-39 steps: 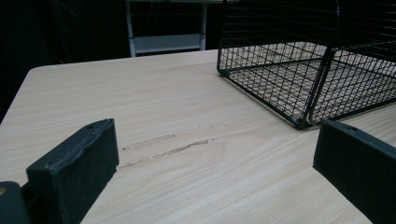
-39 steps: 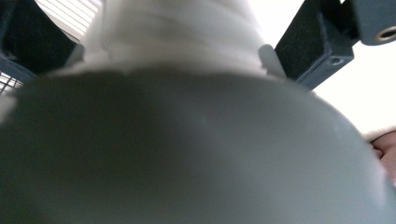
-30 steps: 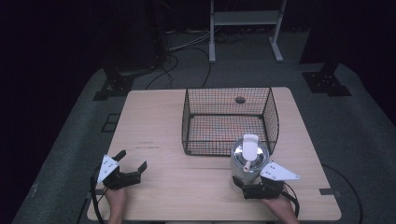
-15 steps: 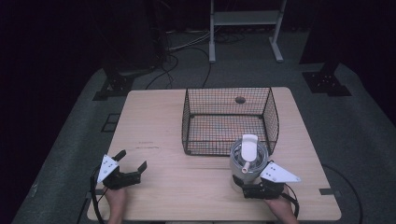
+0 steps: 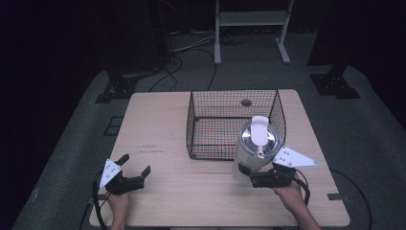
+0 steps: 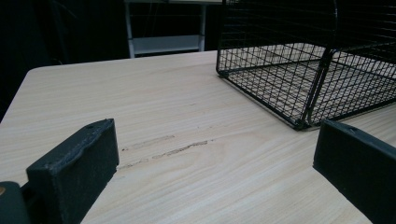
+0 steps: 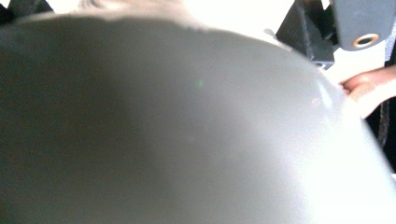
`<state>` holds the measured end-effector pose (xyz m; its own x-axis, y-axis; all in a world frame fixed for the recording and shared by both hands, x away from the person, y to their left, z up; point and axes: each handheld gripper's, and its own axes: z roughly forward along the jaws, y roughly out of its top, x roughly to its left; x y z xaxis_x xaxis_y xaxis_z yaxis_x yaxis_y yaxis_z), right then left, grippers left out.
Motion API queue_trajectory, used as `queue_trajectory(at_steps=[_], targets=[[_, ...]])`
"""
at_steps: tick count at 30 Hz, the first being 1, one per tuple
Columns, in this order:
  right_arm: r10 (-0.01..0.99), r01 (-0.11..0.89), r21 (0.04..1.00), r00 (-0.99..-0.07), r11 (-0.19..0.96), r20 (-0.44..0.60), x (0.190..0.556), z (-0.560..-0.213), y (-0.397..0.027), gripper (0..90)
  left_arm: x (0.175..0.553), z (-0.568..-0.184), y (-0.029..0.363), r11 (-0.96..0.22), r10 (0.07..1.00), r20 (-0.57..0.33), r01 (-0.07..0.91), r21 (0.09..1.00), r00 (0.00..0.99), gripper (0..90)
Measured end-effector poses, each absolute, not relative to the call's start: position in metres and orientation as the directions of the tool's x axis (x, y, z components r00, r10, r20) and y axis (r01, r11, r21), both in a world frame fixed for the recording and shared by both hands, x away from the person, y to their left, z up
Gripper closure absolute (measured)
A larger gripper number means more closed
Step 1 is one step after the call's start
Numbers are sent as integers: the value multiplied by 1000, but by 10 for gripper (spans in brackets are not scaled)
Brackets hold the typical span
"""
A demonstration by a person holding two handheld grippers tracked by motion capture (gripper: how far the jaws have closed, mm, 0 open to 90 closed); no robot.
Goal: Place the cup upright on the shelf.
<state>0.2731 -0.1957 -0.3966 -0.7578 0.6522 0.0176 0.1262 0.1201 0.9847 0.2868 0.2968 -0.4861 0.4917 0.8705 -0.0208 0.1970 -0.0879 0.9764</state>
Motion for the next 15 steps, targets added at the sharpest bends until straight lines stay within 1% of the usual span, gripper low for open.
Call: queue_trajectory(at_steps=[1, 5, 8, 10, 12, 15], targets=[[644, 119, 985, -765, 128, 9, 278, -388, -193, 96, 287, -486, 297, -88, 870, -21, 197, 976, 492, 0], [630, 90, 985, -776, 147, -23, 287, -374, -187, 96, 287, -486, 297, -88, 870, -20, 197, 976, 492, 0], [613, 84, 985, -790, 152, -27, 295, -364, -180, 96, 287, -486, 297, -89, 869, -20, 195, 977, 494, 0], [611, 87, 985, -792, 152, -24, 298, -362, -179, 96, 287, -486, 297, -88, 869, -20, 195, 977, 494, 0], [602, 76, 985, -798, 154, -32, 310, -357, -172, 96, 287, -486, 297, -87, 869, -20, 192, 977, 495, 0], [598, 81, 984, -801, 156, -29, 316, -355, -169, 96, 287, -486, 297, -87, 869, -20, 192, 977, 495, 0]])
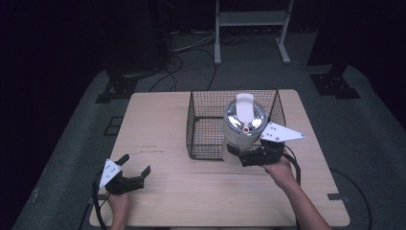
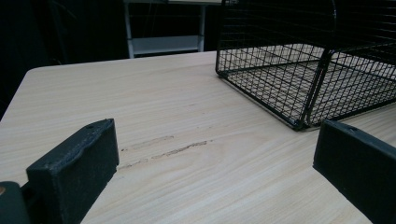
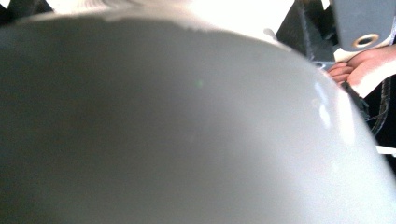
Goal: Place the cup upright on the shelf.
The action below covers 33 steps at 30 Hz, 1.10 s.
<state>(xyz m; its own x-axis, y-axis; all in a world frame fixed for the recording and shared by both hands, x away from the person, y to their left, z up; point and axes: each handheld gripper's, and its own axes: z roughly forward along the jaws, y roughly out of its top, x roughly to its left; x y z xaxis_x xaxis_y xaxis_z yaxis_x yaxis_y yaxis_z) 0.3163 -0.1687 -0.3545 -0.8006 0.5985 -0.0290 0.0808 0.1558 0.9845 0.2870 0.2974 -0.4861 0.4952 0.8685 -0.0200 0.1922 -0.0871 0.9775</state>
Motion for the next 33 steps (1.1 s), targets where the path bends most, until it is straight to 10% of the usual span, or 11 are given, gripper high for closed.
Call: queue_trajectory(at_steps=[33], targets=[[590, 121, 973, -807, 196, -19, 420, -336, -122, 95, 287, -486, 299, -82, 866, -24, 190, 978, 500, 0]])
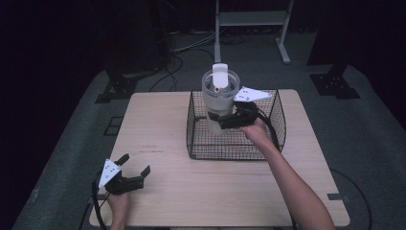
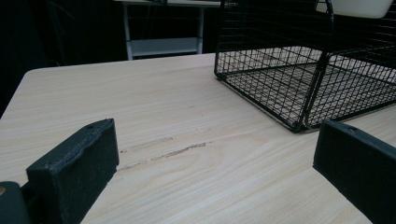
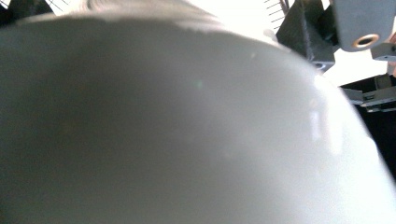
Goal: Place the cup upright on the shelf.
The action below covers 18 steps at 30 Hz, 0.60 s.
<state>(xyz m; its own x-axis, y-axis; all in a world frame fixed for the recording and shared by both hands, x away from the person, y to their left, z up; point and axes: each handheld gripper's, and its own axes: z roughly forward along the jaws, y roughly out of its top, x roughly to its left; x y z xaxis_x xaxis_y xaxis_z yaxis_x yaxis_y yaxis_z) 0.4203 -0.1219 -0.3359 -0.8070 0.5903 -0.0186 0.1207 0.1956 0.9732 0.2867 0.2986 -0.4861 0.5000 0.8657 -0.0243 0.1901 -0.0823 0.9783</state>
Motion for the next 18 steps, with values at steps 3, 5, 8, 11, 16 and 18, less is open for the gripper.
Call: queue_trajectory(at_steps=[3, 5, 8, 11, 16, 18], targets=[[590, 136, 972, -807, 194, -5, 428, -338, -120, 96, 287, -486, 299, -76, 866, -28, 187, 979, 500, 0], [597, 140, 970, -802, 200, -7, 435, -340, -118, 96, 287, -486, 298, -73, 865, -32, 187, 980, 500, 0], [602, 152, 969, -799, 197, 3, 445, -346, -116, 96, 287, -486, 299, -72, 865, -32, 187, 980, 500, 0], [602, 156, 968, -799, 196, 7, 450, -350, -116, 95, 287, -486, 299, -74, 864, -31, 186, 980, 502, 0], [610, 174, 960, -792, 218, 5, 460, -360, -113, 95, 287, -486, 299, -80, 863, -24, 183, 980, 504, 0], [607, 190, 955, -794, 226, 15, 466, -365, -112, 95, 287, -486, 299, -80, 863, -24, 183, 980, 505, 0]])
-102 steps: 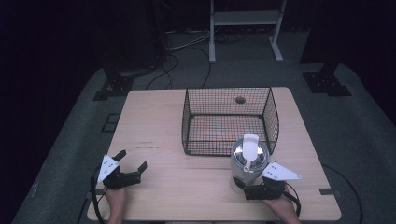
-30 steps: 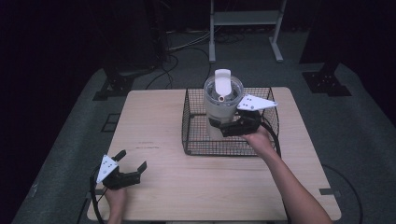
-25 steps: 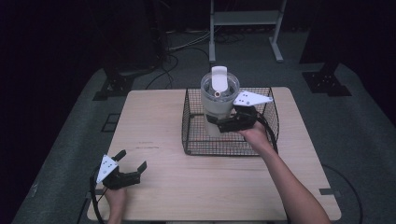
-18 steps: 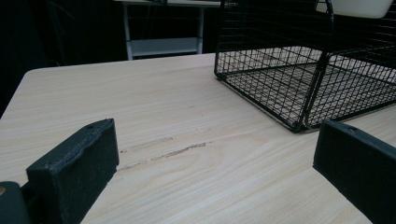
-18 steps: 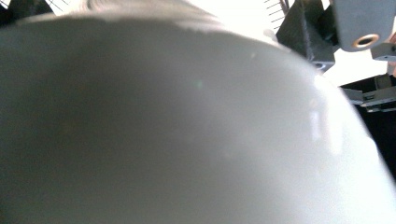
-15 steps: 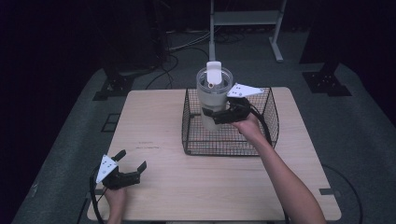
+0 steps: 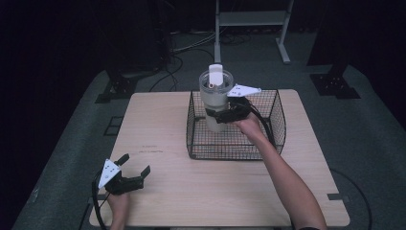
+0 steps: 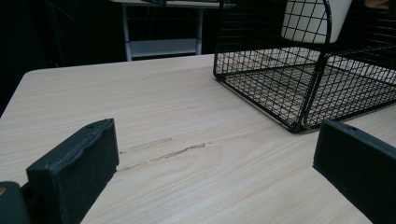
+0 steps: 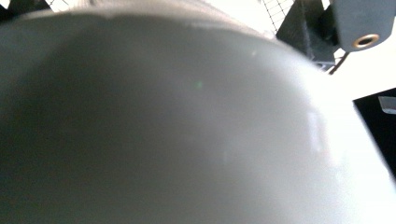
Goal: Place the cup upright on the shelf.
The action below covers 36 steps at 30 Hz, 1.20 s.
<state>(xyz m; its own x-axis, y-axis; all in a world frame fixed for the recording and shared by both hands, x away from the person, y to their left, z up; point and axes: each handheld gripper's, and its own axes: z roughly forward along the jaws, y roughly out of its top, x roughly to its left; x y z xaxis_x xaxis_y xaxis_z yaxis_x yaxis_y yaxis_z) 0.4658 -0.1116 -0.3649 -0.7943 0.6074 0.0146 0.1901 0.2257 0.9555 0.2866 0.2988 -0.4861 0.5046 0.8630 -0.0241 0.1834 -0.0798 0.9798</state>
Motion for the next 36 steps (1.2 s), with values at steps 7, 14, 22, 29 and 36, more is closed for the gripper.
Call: queue_trajectory(at_steps=[7, 14, 22, 29, 36], targets=[[593, 206, 948, -805, 243, 23, 481, -376, -105, 95, 287, -486, 299, -74, 862, -30, 183, 980, 506, 0], [596, 223, 945, -802, 237, 40, 491, -383, -96, 95, 287, -486, 299, -73, 861, -30, 181, 981, 508, 0], [577, 225, 941, -816, 251, 41, 501, -393, -93, 95, 287, -486, 300, -66, 860, -34, 178, 982, 510, 0], [552, 247, 936, -831, 252, 71, 508, -405, -94, 95, 287, -486, 300, -67, 859, -34, 178, 982, 511, 0], [542, 263, 923, -837, 281, 74, 513, -415, -93, 95, 287, -486, 302, -53, 859, -47, 181, 982, 509, 0]])
